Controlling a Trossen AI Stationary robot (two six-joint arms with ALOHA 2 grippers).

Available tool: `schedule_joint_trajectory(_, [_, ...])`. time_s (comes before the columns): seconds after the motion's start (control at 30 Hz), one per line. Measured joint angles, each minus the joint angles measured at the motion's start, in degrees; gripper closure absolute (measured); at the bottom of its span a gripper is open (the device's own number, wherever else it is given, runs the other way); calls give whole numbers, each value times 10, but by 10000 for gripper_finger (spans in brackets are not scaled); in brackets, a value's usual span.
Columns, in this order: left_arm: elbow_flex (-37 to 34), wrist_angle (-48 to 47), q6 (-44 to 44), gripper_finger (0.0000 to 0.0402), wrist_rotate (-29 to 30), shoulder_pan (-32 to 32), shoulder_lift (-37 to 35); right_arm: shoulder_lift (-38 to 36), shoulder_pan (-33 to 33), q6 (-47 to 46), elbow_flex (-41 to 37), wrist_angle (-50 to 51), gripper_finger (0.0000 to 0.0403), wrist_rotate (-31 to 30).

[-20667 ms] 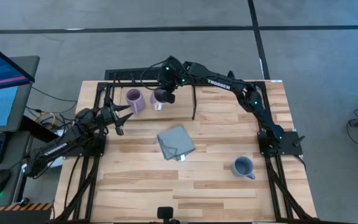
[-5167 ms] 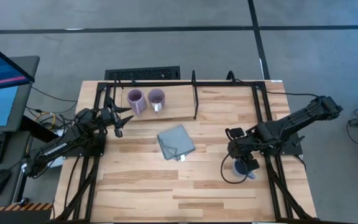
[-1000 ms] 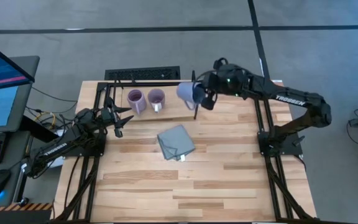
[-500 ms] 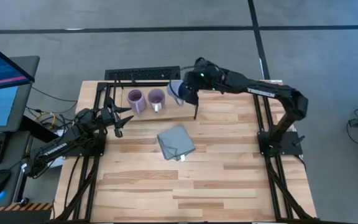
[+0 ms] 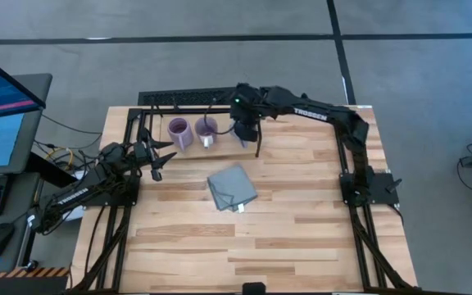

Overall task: Stack small to large cups/mugs on shelf
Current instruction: Put the blue mug on the shelf

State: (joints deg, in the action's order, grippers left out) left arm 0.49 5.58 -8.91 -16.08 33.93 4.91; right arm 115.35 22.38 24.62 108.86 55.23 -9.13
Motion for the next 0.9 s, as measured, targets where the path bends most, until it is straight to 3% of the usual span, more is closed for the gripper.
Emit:
schedule_joint_trajectory(0.1, [0,0,-1,240,-2,0,0,4,8,-1,17,45,378,3])
schedule_joint_trajectory(0.37, [0,0,-1,240,-2,0,0,-10,16,-17,18,19,378,46])
schedule_joint_trajectory(0.9, [0,0,0,240,-2,0,0,3,10,-21,17,-15,378,54])
